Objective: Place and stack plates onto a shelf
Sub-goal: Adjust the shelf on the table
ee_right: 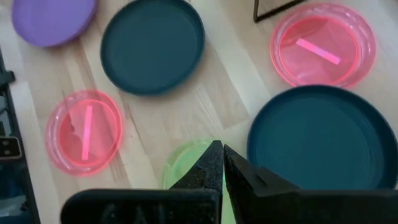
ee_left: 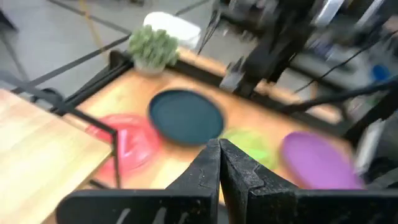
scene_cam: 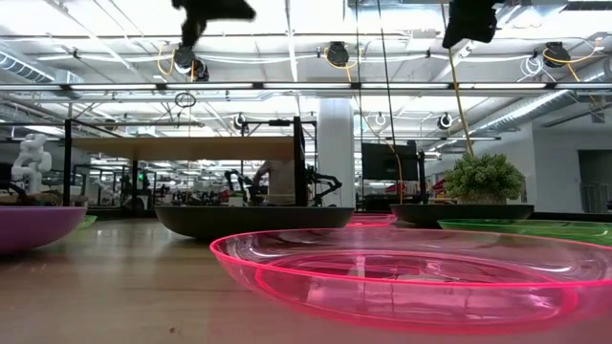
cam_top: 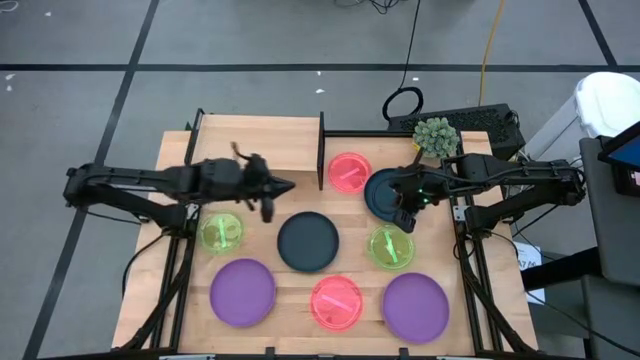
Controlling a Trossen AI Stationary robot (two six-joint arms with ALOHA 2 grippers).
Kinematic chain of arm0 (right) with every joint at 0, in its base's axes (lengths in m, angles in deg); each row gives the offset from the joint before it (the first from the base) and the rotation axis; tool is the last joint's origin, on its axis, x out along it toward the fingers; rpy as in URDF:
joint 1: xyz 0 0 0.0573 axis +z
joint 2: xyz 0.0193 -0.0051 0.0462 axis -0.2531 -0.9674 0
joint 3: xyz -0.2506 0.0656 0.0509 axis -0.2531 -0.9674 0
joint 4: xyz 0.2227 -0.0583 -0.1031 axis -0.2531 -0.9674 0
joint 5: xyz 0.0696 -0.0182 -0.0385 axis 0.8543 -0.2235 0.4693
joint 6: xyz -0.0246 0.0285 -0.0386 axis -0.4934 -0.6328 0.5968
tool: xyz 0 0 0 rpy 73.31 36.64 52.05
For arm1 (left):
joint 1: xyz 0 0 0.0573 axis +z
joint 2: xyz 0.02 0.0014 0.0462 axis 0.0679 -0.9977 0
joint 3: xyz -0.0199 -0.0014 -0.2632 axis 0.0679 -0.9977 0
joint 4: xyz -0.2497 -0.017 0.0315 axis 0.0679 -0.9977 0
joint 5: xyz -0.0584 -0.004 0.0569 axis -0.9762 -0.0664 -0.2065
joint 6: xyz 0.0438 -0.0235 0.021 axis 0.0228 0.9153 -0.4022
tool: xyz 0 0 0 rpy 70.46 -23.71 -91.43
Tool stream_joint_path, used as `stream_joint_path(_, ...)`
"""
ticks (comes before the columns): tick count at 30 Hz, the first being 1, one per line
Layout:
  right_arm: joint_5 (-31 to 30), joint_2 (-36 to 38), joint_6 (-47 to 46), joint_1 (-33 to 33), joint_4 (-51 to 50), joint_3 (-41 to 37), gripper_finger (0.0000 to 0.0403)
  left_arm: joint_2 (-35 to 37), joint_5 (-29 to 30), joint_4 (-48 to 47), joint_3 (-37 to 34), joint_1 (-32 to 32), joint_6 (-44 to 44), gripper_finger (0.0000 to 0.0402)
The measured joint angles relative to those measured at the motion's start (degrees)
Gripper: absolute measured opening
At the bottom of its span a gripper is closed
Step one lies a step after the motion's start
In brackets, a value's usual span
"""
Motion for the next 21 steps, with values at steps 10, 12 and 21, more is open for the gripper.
stream_joint_path(10, 0.1, 0.6, -2.5, 0.0, -2.2, 0.0, 0.0000, -12.7, 1.4, -1.3, 0.0, 9.0, -7.4, 0.0008)
stream_joint_path(12, 0.1, 0.7, -2.8, 0.0, -2.2, 0.0, 0.0000, -13.9, 1.4, -1.2, 0.0, 10.7, -7.4, 0.0008)
stream_joint_path(21, -0.1, 0.7, -2.7, 0.0, -2.1, 0.0, 0.0000, -14.6, -2.6, -9.5, 0.0, 13.4, -8.6, 0.0008)
